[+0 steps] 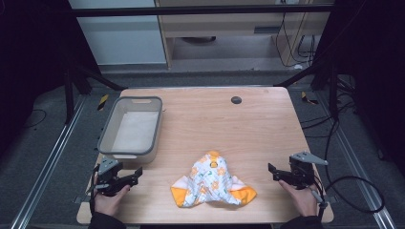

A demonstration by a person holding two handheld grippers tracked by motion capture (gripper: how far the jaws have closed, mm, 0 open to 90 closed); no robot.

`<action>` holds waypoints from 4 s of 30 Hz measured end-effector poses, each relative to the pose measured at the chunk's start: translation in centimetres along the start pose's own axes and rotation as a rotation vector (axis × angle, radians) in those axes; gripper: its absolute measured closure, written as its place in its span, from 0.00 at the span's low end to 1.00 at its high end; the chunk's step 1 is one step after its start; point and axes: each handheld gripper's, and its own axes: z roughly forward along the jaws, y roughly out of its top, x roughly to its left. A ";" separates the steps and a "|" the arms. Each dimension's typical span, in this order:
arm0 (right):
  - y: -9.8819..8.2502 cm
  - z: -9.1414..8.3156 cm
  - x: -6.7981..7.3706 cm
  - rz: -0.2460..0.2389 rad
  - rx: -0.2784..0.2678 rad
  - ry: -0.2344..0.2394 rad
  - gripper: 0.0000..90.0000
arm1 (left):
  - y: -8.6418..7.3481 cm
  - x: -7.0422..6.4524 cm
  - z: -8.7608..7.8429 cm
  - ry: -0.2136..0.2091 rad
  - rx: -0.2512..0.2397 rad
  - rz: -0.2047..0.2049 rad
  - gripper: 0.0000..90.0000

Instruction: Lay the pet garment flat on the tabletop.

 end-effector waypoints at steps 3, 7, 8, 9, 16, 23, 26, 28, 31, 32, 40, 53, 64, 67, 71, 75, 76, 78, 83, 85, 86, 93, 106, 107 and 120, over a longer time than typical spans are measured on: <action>-0.1 -0.4 0.4 -0.008 -0.025 0.012 0.15 | 0.1 -0.6 -0.2 -0.004 -0.016 0.012 0.19; -0.2 -0.3 0.8 -0.008 -0.045 0.038 0.20 | 0.1 -1.1 -0.6 -0.020 -0.026 0.016 0.20; -0.3 -0.2 0.9 -0.015 -0.055 0.036 0.21 | 0.1 -1.2 -0.7 -0.024 -0.029 0.016 0.20; -0.3 -0.2 1.1 -0.026 -0.061 0.035 0.22 | 0.1 -1.3 -0.7 -0.033 -0.026 0.018 0.21; 0.3 -0.2 2.0 -0.044 -0.073 0.072 0.25 | 0.5 -1.9 -0.7 -0.037 -0.024 0.057 0.23; 1.5 -0.4 3.4 -0.066 -0.087 0.110 0.25 | 1.6 -2.6 -1.3 -0.067 -0.042 0.053 0.26; 2.0 -0.5 3.7 -0.073 -0.099 0.116 0.25 | 1.9 -2.8 -1.3 -0.075 -0.041 0.061 0.27; 2.8 -0.5 4.1 -0.081 -0.105 0.127 0.24 | 2.3 -3.3 -1.2 -0.093 -0.036 0.062 0.28; 3.6 -0.5 4.5 -0.087 -0.113 0.140 0.25 | 2.8 -3.6 -1.2 -0.112 -0.043 0.073 0.30; 3.9 -0.4 4.6 -0.092 -0.114 0.142 0.25 | 3.1 -3.8 -1.1 -0.113 -0.045 0.080 0.31; 5.4 0.0 5.9 -0.116 -0.120 0.200 0.27 | 5.0 -5.1 -0.4 -0.149 -0.070 0.090 0.34; 5.1 2.0 8.3 -0.140 -0.048 0.299 0.41 | 5.9 -8.6 2.6 -0.197 -0.014 0.151 0.40; 4.0 3.3 10.0 -0.174 0.011 0.345 0.47 | 5.0 -11.9 5.4 -0.276 0.063 0.193 0.40; 3.9 3.7 10.7 -0.192 0.027 0.360 0.48 | 4.7 -12.7 6.0 -0.289 0.087 0.214 0.40; 3.5 4.3 11.4 -0.188 0.053 0.399 0.50 | 4.2 -13.4 6.9 -0.306 0.122 0.227 0.40; 3.1 4.8 11.9 -0.197 0.083 0.416 0.53 | 3.7 -14.0 7.7 -0.320 0.158 0.245 0.41; 3.0 4.9 11.9 -0.203 0.085 0.417 0.55 | 3.5 -14.1 7.9 -0.322 0.172 0.251 0.42; 2.8 5.0 12.0 -0.203 0.102 0.432 0.61 | 3.2 -14.2 8.2 -0.336 0.187 0.241 0.47; 2.5 5.4 12.0 -0.198 0.137 0.450 0.70 | 2.9 -14.2 8.6 -0.365 0.209 0.225 0.59; 2.4 5.6 12.1 -0.198 0.148 0.454 0.74 | 2.8 -14.3 8.7 -0.388 0.215 0.218 0.69; 2.3 5.8 12.2 -0.205 0.156 0.459 0.80 | 2.8 -14.4 8.7 -0.393 0.221 0.221 0.77; 2.3 6.0 12.3 -0.200 0.175 0.478 0.93 | 2.7 -14.7 9.0 -0.409 0.262 0.245 0.95; 3.1 3.9 11.6 -0.204 0.079 0.488 0.97 | 4.5 -14.7 5.8 -0.457 0.132 0.255 0.99; 3.3 3.5 11.5 -0.204 0.060 0.489 0.97 | 4.8 -14.6 5.2 -0.470 0.113 0.252 0.99; 5.9 -1.4 12.1 -0.242 -0.108 0.523 0.97 | 7.6 -15.3 0.6 -0.494 -0.040 0.282 0.99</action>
